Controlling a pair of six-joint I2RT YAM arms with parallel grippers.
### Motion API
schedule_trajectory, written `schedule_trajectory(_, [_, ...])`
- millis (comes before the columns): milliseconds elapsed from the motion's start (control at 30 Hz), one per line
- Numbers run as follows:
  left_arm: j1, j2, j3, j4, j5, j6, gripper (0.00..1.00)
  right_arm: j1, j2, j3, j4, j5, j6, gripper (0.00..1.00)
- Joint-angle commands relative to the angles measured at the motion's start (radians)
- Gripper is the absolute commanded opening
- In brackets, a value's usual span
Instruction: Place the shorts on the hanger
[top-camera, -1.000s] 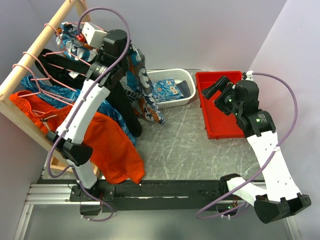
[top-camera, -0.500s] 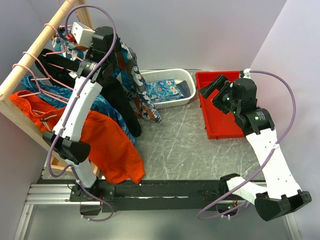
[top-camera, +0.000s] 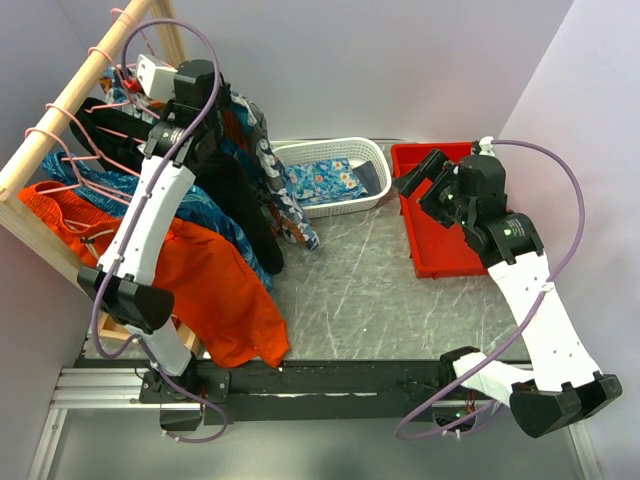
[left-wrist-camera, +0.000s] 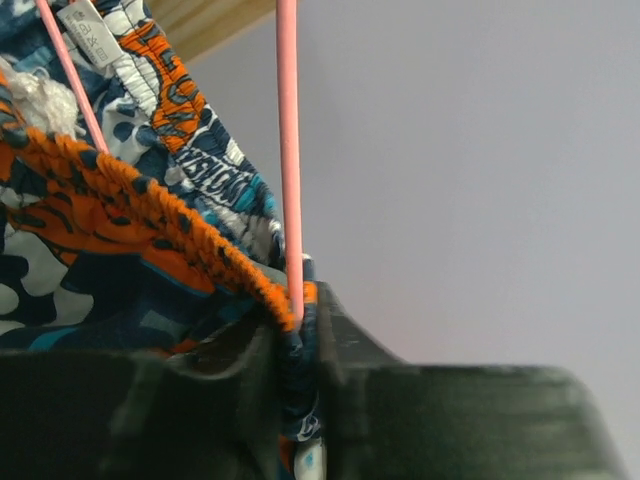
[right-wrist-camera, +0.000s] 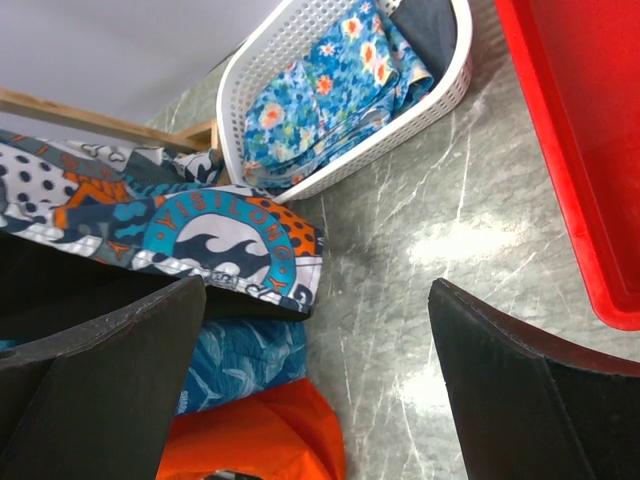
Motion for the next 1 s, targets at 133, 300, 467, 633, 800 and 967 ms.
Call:
schedule_trajectory(133, [-0.001, -0.175, -0.180, 0.141, 0.045, -0.002, 0.44, 0.026, -0.002, 0.040, 0.027, 0.006, -0.020, 1.00])
schedule_trajectory(300, [-0.013, -0.217, -0.234, 0.135, 0.034, 0.015, 0.68, 0.048, -0.002, 0.038, 0.050, -0.006, -0.031, 1.00])
schedule_trajectory(467, [-0.030, -0.232, -0.234, 0.102, 0.011, 0.066, 0.82, 0.126, 0.037, 0.062, 0.098, -0.007, -0.069, 1.00])
schedule_trajectory(633, [-0.050, -0.238, -0.222, 0.055, -0.012, 0.135, 0.96, 0.216, 0.109, 0.090, 0.136, 0.014, -0.110, 1.00])
schedule_trajectory(800, [-0.058, -0.263, -0.231, 0.013, -0.019, 0.190, 0.97, 0.267, 0.168, 0.133, 0.154, -0.003, -0.150, 1.00])
schedule_trajectory(967, [-0.059, -0.266, -0.217, -0.020, 0.002, 0.279, 0.96, 0.379, 0.228, 0.171, 0.263, -0.006, -0.218, 1.00])
